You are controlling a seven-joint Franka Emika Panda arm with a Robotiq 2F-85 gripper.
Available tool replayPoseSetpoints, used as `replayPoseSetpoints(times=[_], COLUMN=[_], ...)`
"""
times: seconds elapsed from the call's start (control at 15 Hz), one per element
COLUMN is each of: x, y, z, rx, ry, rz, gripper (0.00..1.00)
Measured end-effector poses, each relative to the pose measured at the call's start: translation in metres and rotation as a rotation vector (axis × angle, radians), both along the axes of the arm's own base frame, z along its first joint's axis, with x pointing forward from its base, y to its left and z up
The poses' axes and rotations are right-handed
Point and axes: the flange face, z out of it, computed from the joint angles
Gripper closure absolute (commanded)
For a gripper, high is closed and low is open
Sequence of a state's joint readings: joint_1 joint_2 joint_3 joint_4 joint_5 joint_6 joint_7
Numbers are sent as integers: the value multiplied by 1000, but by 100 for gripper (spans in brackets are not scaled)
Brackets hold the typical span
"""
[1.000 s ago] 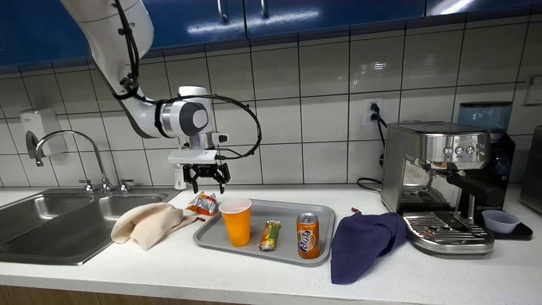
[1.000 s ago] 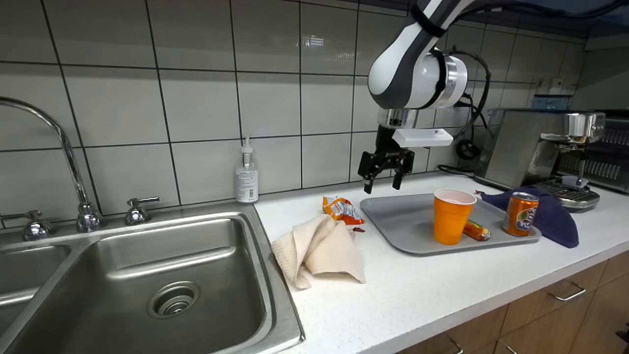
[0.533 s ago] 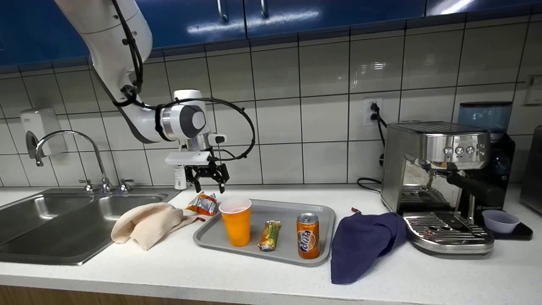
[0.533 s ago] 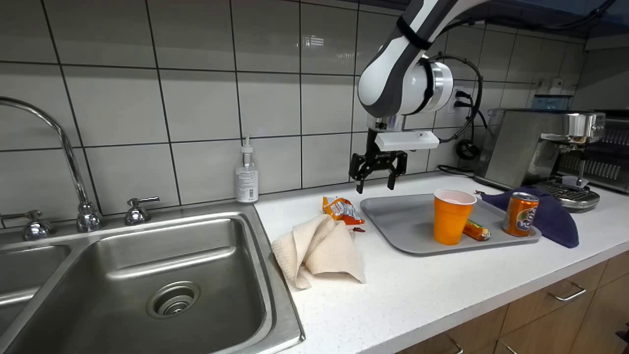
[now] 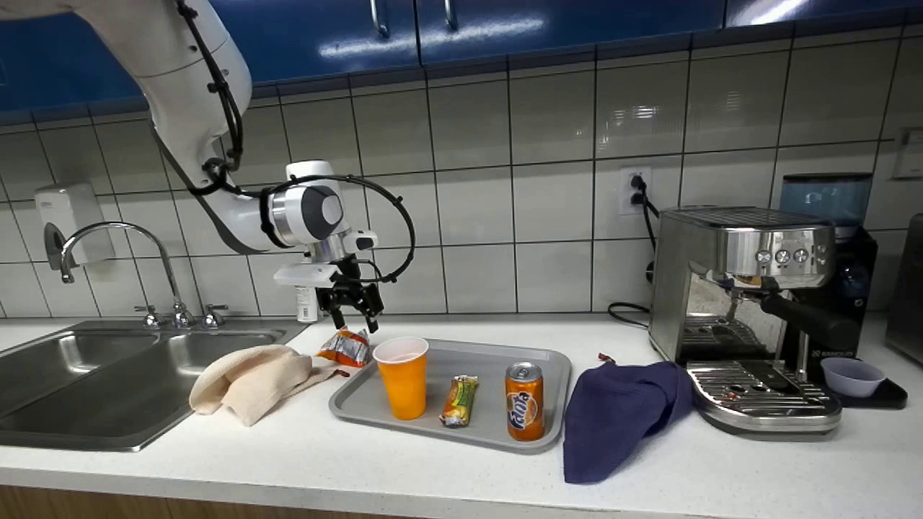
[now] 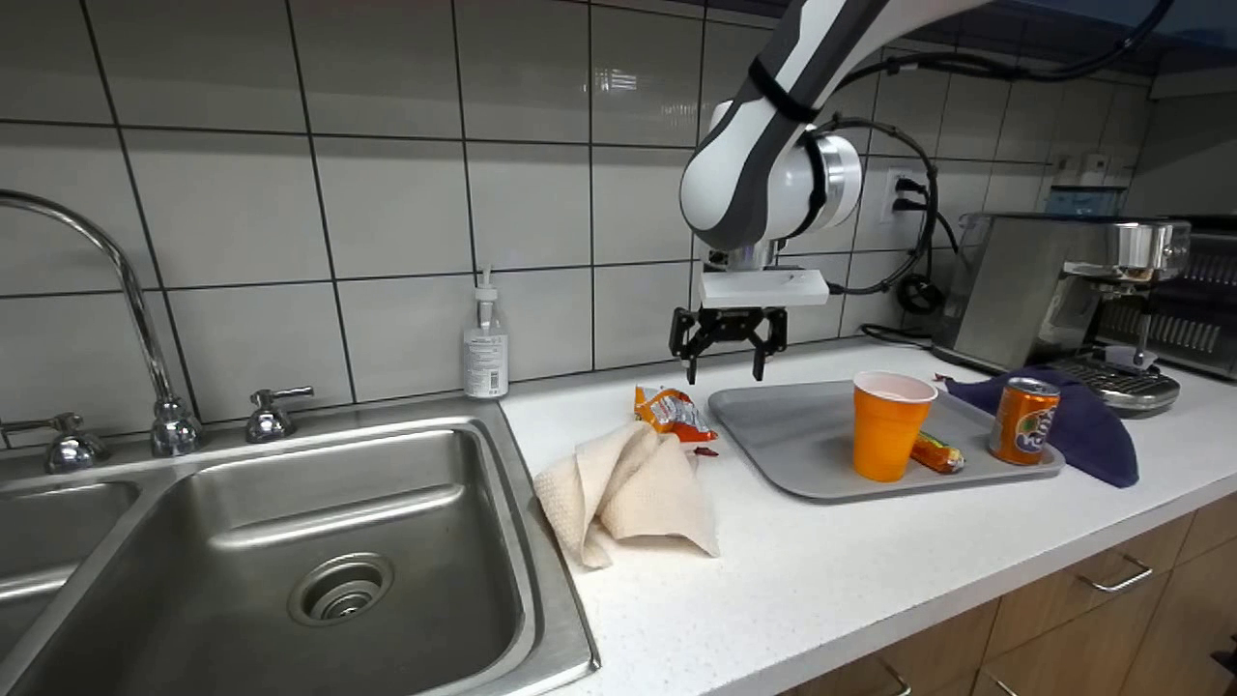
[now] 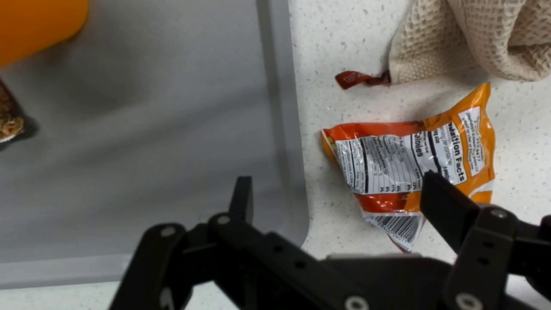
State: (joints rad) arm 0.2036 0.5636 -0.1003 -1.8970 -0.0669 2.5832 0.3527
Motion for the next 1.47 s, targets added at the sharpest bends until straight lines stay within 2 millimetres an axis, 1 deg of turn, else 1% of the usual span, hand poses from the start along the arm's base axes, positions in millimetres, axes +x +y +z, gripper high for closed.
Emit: replayPoseSetpoints(times=[0.33, 1.07, 1.47], x=[9, 32, 42], y=[7, 24, 37], z=[-11, -17, -24], rx=[-4, 5, 6], ry=[-14, -64, -88], rz=[-126, -273, -364], gripper=[0, 0, 0])
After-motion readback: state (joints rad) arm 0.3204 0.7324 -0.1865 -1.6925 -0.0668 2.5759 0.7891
